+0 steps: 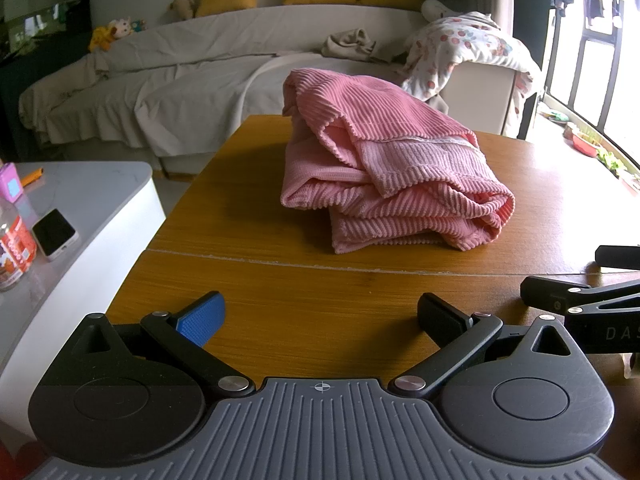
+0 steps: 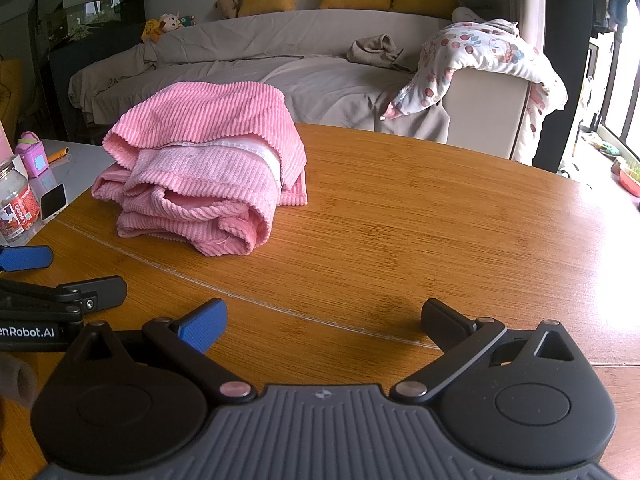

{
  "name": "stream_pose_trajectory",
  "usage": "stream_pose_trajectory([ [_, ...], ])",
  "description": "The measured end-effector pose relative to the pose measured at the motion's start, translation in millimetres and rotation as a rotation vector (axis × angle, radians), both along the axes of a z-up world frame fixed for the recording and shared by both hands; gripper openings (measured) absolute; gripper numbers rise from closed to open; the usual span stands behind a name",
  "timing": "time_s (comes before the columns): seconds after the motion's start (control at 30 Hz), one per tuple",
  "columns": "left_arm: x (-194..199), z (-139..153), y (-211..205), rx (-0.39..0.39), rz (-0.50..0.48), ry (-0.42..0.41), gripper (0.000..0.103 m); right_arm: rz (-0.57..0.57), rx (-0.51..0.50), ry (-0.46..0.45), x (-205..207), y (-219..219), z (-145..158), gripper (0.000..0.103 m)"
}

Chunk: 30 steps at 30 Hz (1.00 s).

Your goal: Fold clothes

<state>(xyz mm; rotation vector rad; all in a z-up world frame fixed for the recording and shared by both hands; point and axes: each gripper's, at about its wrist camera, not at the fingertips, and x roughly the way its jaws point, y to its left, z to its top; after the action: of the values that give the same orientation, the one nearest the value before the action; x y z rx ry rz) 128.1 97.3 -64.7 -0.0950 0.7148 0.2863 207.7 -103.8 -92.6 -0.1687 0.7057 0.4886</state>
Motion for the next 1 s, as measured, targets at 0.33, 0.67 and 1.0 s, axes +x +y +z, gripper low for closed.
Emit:
stream_pose_trajectory([
  [0.33, -2.3, 0.7, 0.0, -0.002, 0.0, -0.002, 0.103, 0.0, 0.0, 0.0, 0.2, -0.1, 0.0, 0.103],
  [0.67, -2.1, 0.5, -0.4, 0.001, -0.001, 0.002, 0.103, 0.0, 0.001, 0.001, 0.3, 0.1, -0.2, 0.103],
  [1.0, -1.7, 1.0, -0.1, 0.001, -0.002, 0.001, 0.103, 0.0, 0.001, 0.0, 0.3, 0.3, -0.5, 0.103],
])
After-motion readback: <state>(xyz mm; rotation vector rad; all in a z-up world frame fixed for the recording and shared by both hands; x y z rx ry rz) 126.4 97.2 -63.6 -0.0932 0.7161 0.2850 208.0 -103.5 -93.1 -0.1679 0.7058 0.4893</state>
